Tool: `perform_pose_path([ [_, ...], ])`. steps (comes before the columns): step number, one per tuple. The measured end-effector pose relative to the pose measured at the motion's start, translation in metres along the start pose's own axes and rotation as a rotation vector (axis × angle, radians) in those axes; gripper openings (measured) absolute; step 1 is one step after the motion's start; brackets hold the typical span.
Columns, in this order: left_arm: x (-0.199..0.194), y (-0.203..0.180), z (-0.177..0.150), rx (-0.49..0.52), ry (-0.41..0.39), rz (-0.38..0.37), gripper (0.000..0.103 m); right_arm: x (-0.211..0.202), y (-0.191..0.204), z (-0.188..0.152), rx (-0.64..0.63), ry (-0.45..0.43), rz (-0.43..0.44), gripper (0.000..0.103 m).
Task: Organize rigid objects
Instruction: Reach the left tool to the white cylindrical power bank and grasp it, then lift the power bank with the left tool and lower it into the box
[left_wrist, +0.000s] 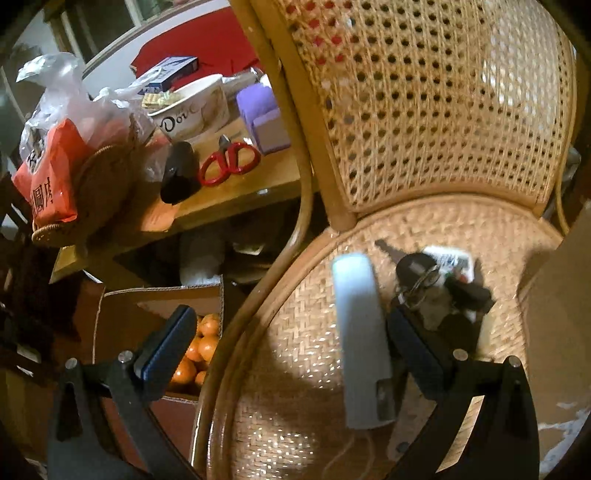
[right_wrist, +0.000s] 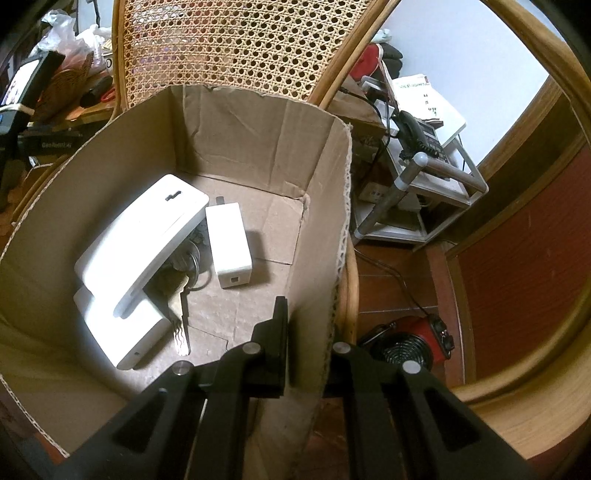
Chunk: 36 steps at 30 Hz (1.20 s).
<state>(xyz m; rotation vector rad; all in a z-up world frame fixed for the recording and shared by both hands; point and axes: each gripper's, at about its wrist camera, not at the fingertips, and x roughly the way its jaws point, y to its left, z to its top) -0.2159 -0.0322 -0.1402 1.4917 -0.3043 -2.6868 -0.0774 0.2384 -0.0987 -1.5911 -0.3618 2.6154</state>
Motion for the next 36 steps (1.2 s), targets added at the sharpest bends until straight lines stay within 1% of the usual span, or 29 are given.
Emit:
perform_pose_path([
  [4,0.01,-0.001,-0.004,0.006,0.065,-0.003,0.103,0.0,-0.001,-0.001,0.0,-0.001,-0.002,0.009],
  [6,0.011,-0.003,-0.006,0.026,0.066,0.011,0.101,0.001,-0.001,-0.001,0.001,0.0,-0.001,0.009],
  [8,0.012,-0.006,-0.008,0.047,0.063,0.001,0.09,0.001,-0.001,-0.002,-0.002,-0.001,-0.002,0.009],
  [10,0.013,-0.006,-0.009,0.041,0.076,-0.065,0.055,0.001,-0.001,-0.002,-0.001,-0.001,-0.001,0.009],
  [11,0.015,-0.005,-0.01,0.024,0.089,-0.115,0.051,0.001,-0.001,-0.002,-0.001,0.0,-0.001,0.009],
  [12,0.013,-0.005,-0.011,0.007,0.084,-0.139,0.046,0.001,-0.001,-0.002,-0.001,0.0,-0.002,0.009],
  [15,0.014,-0.004,-0.012,-0.004,0.079,-0.184,0.042,0.001,-0.001,-0.002,-0.001,-0.001,-0.002,0.009],
  [18,0.014,-0.004,-0.013,-0.051,0.083,-0.242,0.027,0.001,-0.002,-0.002,-0.003,-0.001,-0.002,0.009],
  [21,0.017,0.001,-0.012,-0.114,0.102,-0.265,0.026,0.001,-0.001,-0.002,-0.001,0.0,-0.001,0.009],
  [23,0.014,0.003,-0.011,-0.129,0.103,-0.264,0.025,0.001,-0.002,-0.002,-0.004,-0.002,-0.003,0.009],
  [26,0.004,0.008,-0.011,-0.132,0.084,-0.249,0.026,0.001,-0.002,-0.002,-0.003,-0.001,-0.002,0.009],
  [29,-0.009,0.01,-0.012,-0.108,0.073,-0.24,0.025,0.001,-0.001,-0.002,-0.003,-0.001,-0.002,0.009],
  [31,-0.017,0.008,-0.015,-0.058,0.068,-0.243,0.025,0.001,-0.002,-0.002,-0.003,-0.002,-0.003,0.009],
  [33,-0.025,0.004,-0.019,-0.008,0.043,-0.219,0.025,0.001,-0.002,-0.002,-0.006,-0.003,-0.005,0.009],
  [34,-0.028,0.004,-0.021,0.0,0.037,-0.214,0.025,0.001,-0.003,-0.002,-0.005,-0.003,-0.004,0.009],
  [36,-0.033,0.008,-0.022,-0.029,0.03,-0.238,0.025,0.002,-0.002,-0.003,-0.003,-0.003,-0.002,0.009],
])
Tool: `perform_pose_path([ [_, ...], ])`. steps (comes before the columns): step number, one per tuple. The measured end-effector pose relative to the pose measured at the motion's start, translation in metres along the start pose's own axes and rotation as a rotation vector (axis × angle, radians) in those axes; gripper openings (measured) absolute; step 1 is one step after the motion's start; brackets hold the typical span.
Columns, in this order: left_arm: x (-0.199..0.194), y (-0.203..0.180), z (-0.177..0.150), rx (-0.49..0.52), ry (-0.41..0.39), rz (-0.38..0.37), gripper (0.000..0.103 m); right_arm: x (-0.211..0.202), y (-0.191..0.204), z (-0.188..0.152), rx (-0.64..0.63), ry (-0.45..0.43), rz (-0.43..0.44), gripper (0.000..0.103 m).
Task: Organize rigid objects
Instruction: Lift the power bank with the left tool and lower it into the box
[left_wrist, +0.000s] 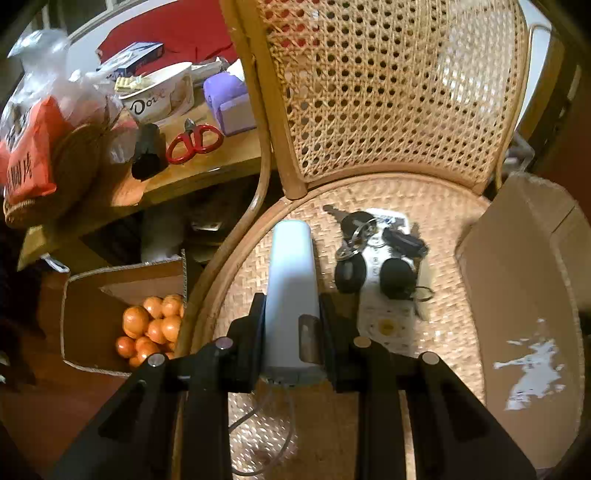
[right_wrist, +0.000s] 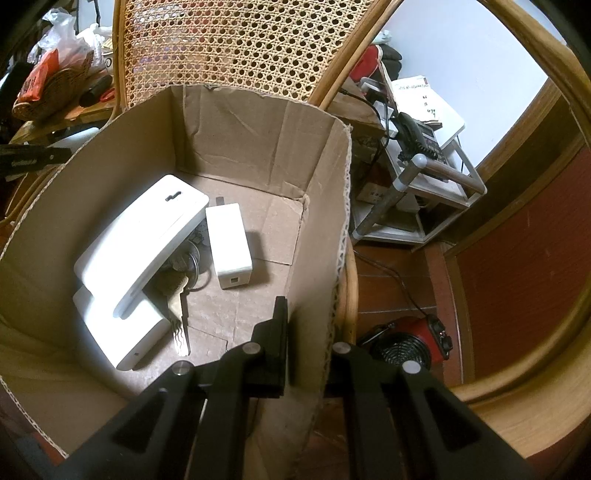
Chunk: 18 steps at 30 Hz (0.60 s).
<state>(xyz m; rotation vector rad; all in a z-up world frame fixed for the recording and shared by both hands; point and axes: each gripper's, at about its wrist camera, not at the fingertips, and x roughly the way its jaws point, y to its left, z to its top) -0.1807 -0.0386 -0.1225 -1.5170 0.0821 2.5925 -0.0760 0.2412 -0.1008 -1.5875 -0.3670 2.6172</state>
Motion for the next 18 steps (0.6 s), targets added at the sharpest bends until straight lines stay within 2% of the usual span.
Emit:
perform_pose_path([
  [2,-0.009,0.001,-0.001,-0.023,-0.016,-0.008,0.025,0.0,0.001,0.0,-0.002,0.001,-0.002,0.009],
  [7,-0.037,-0.017,-0.008,0.031,-0.106,0.065,0.025,0.0,0.0,0.0,-0.004,0.0,-0.005,0.009],
  [10,-0.057,-0.024,-0.009,0.016,-0.157,0.025,0.025,0.0,0.001,0.0,-0.005,0.001,-0.004,0.009],
  [14,-0.094,-0.054,-0.015,0.068,-0.275,0.033,0.025,-0.001,0.001,0.001,-0.006,0.001,-0.004,0.009],
  [18,-0.124,-0.079,-0.018,0.073,-0.358,-0.042,0.025,-0.003,0.003,0.003,-0.002,-0.002,-0.005,0.009],
])
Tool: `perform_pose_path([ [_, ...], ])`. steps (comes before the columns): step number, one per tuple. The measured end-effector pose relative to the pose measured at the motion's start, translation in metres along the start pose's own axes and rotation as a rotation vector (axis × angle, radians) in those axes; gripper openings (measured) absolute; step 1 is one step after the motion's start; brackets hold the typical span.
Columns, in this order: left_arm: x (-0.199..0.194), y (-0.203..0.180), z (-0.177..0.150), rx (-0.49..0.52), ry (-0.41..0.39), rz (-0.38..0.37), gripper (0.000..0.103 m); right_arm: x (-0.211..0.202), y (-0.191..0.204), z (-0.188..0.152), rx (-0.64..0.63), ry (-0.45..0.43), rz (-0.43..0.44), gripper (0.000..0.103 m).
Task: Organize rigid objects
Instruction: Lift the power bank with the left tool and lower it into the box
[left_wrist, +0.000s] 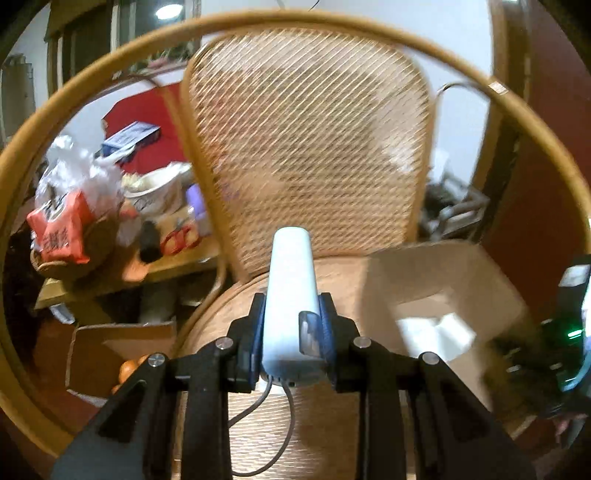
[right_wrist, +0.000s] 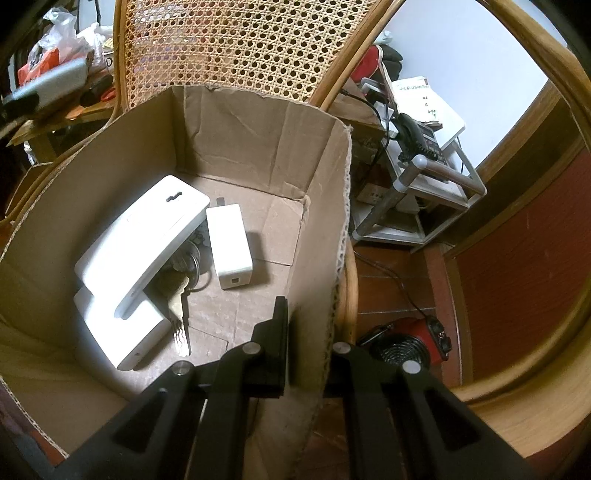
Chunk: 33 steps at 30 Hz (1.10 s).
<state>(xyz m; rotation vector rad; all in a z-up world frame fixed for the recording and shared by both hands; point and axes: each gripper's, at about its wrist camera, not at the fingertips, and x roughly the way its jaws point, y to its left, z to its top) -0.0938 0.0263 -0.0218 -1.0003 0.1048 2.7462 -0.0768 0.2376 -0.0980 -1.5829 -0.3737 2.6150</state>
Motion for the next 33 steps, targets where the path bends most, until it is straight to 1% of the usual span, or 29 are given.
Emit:
perform_pose_path([
  [3,-0.013,-0.022,0.0,0.039,-0.025,-0.049,0.025,-0.001,-0.001,0.0,0.0,0.0,-0.003,0.009],
  [6,-0.015,-0.04,-0.001,0.046,-0.007,-0.101,0.025,-0.001,-0.001,0.0,0.0,0.0,-0.002,0.01],
  [10,-0.014,-0.064,-0.003,0.084,0.011,-0.138,0.026,-0.001,-0.001,-0.001,-0.001,0.0,-0.002,0.01],
  [13,-0.009,-0.079,-0.007,0.096,0.043,-0.17,0.026,-0.001,-0.002,-0.001,-0.004,0.0,-0.003,0.01],
  [16,0.0,-0.089,-0.01,0.082,0.096,-0.225,0.026,-0.002,-0.003,-0.002,-0.004,0.0,-0.003,0.01],
  [17,0.003,-0.091,-0.01,0.082,0.114,-0.225,0.026,-0.002,-0.003,-0.001,-0.005,0.0,-0.004,0.01],
  [20,0.02,-0.1,-0.014,0.101,0.185,-0.193,0.026,-0.001,-0.005,-0.002,-0.004,0.001,-0.003,0.01],
  [22,0.031,-0.101,-0.016,0.086,0.233,-0.19,0.026,-0.001,-0.006,-0.001,-0.002,0.002,-0.004,0.01],
  [24,0.038,-0.103,-0.018,0.074,0.261,-0.193,0.026,-0.002,-0.006,-0.001,-0.003,0.002,-0.006,0.01],
  [29,0.051,-0.111,-0.022,0.09,0.306,-0.158,0.026,-0.003,-0.005,-0.002,-0.004,0.001,-0.007,0.01],
  [33,0.054,-0.114,-0.024,0.103,0.307,-0.145,0.026,-0.003,-0.006,-0.002,-0.002,0.0,-0.006,0.01],
])
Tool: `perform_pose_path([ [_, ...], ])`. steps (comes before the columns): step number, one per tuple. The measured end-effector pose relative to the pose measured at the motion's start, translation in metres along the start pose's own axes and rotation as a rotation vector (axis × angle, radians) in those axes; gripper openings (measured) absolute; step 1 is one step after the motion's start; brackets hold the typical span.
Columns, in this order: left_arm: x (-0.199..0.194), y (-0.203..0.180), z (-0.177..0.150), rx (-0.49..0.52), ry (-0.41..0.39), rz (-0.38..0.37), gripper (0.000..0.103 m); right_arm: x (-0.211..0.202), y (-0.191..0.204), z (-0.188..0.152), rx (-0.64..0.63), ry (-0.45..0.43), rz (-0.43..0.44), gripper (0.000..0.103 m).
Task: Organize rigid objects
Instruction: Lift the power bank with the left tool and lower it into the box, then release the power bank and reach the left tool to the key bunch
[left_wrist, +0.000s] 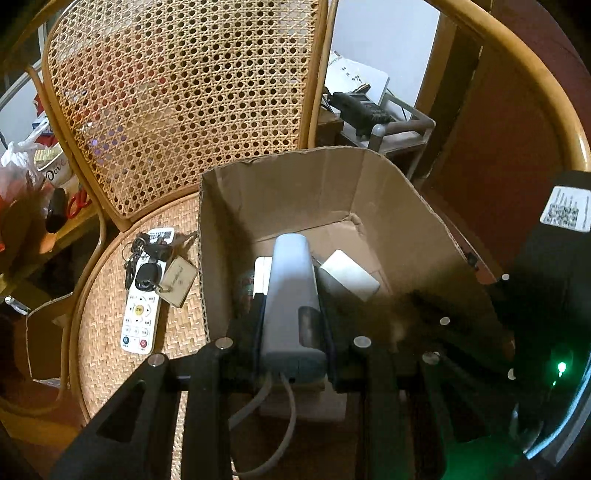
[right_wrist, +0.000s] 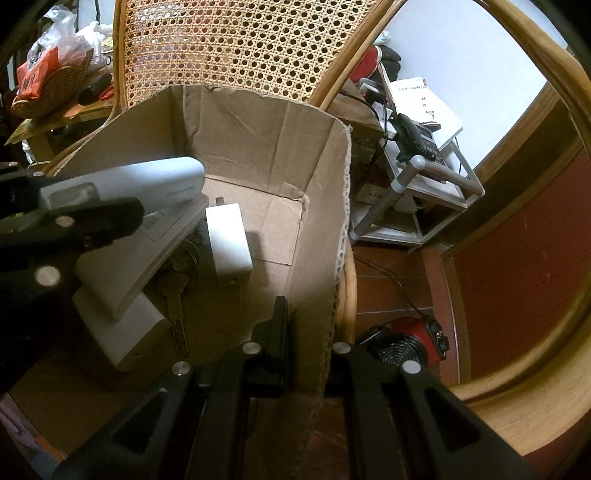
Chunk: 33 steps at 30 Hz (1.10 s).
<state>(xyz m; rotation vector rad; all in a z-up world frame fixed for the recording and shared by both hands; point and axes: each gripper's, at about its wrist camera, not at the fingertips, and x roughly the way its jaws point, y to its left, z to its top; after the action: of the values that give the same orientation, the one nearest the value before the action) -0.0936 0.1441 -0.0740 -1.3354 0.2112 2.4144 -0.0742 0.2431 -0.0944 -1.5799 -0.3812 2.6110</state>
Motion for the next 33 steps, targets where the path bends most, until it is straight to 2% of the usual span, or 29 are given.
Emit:
perform_pose_path([
  [8,0.002,-0.005,-0.001,0.023,0.005,0.009,0.026,-0.001,0.0,0.0,0.0,0.0,0.001,0.01],
  [15,-0.021,0.001,0.0,0.052,-0.077,0.041,0.026,0.0,0.001,-0.001,-0.003,0.001,-0.002,0.01],
  [18,-0.031,0.011,0.0,0.041,-0.095,0.032,0.029,0.0,0.001,-0.001,0.0,0.001,0.0,0.01],
  [20,-0.038,0.018,0.0,0.041,-0.112,0.039,0.036,0.001,0.001,-0.001,-0.002,0.004,-0.001,0.01],
  [22,-0.045,0.024,-0.001,0.05,-0.143,0.067,0.059,0.002,0.002,-0.002,-0.002,0.005,-0.001,0.01],
  [28,-0.057,0.054,0.003,0.038,-0.197,0.157,0.091,0.003,0.001,-0.002,-0.003,0.005,-0.001,0.01],
  [30,-0.057,0.069,0.005,0.009,-0.206,0.176,0.096,0.003,0.002,-0.003,-0.003,0.005,-0.001,0.01],
  [33,-0.052,0.093,0.011,-0.032,-0.211,0.194,0.098,0.003,0.001,-0.002,-0.004,0.004,-0.001,0.01],
])
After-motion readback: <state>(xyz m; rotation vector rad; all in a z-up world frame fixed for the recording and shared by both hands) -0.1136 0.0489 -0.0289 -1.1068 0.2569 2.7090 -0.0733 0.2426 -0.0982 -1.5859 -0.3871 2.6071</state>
